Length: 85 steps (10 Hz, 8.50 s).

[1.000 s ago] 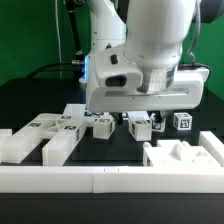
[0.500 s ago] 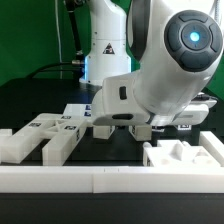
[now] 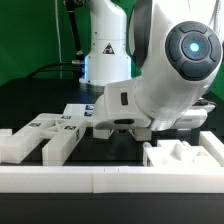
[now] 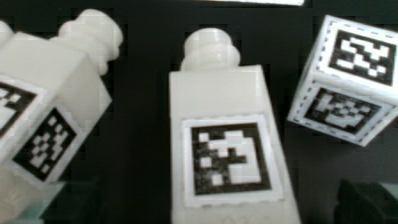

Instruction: Assemble chair

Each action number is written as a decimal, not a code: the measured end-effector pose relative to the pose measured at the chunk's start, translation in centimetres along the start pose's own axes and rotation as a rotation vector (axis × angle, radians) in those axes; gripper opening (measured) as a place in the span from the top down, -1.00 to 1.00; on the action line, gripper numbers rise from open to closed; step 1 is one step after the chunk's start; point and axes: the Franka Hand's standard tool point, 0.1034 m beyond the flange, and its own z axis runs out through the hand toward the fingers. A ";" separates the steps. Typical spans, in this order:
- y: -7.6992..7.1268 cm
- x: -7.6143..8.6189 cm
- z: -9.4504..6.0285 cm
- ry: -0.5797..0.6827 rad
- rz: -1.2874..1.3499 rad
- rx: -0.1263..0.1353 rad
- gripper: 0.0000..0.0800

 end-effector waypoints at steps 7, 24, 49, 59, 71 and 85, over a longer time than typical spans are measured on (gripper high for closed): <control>-0.2 0.0 -0.1 0.001 -0.004 -0.001 0.28; -0.5 -0.3 -11.9 0.600 0.005 0.038 0.27; -3.6 2.1 -19.3 1.397 -0.091 -0.052 0.27; -5.4 4.2 -19.5 1.391 -0.102 -0.034 0.27; -5.5 4.2 -19.2 1.347 -0.117 0.033 0.27; -6.0 4.3 -18.4 1.505 -0.123 0.011 0.27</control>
Offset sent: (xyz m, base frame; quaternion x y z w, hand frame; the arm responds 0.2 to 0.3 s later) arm 0.0056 0.0047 0.0006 -0.0034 0.0017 -0.0002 1.0000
